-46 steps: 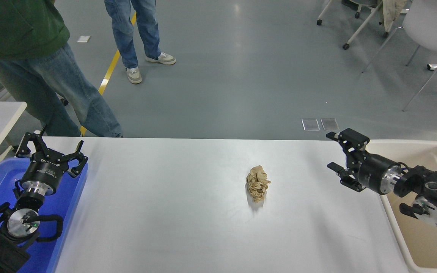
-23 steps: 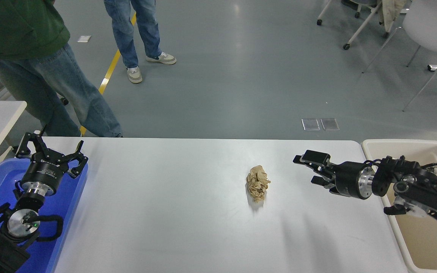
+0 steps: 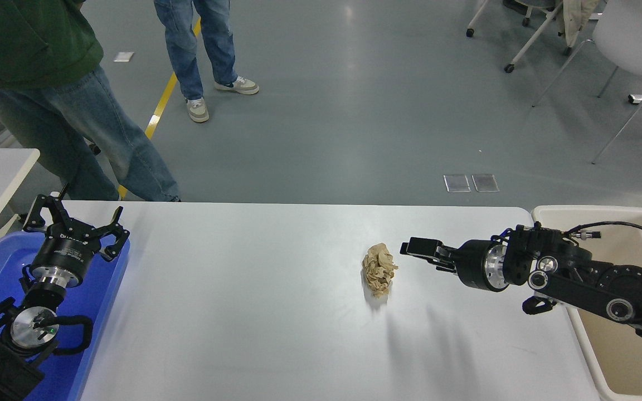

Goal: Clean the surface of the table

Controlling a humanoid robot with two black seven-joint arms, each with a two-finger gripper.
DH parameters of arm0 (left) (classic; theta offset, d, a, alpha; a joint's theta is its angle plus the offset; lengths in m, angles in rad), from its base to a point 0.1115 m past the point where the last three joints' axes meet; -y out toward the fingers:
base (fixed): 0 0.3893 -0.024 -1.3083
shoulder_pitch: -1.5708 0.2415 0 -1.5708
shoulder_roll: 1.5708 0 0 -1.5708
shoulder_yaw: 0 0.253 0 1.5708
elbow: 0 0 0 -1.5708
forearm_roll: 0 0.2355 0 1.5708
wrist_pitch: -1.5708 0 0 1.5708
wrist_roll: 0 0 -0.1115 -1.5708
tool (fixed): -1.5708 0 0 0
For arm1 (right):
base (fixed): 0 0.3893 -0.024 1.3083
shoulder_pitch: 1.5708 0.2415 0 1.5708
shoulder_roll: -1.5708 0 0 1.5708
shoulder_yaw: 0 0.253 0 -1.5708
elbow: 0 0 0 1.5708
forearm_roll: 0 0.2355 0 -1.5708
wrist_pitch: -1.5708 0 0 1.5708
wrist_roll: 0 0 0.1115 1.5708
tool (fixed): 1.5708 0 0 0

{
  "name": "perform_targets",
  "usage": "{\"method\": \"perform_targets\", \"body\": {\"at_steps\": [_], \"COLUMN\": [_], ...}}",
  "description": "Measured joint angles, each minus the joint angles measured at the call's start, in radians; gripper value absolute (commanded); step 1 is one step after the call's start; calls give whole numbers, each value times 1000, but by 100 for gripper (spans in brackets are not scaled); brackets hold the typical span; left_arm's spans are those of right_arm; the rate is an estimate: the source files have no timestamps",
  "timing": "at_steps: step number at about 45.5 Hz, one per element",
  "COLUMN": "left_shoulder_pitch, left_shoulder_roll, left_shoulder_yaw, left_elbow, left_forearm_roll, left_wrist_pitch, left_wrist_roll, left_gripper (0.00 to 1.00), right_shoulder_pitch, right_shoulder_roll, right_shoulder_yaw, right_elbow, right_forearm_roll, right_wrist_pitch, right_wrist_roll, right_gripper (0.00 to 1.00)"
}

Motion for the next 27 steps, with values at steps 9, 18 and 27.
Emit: {"method": "perform_targets", "body": {"at_steps": [9, 18, 27], "left_shoulder_pitch": [0, 0, 0], "left_shoulder_roll": [0, 0, 0], "left_shoulder_yaw": [0, 0, 0], "left_elbow": [0, 0, 0], "left_forearm_roll": [0, 0, 0], "left_wrist_pitch": [0, 0, 0], "left_wrist_roll": [0, 0, 0], "left_gripper": [100, 100, 100], "right_shoulder_pitch": [54, 91, 129], "right_shoulder_roll": [72, 169, 255], "right_shoulder_yaw": [-61, -131, -248], "right_elbow": [-50, -126, -198], "right_forearm_roll": [-2, -34, -81], "right_wrist_pitch": [-4, -18, -98], "right_wrist_roll": [-7, -10, -11], "right_gripper": [100, 100, 100]}}
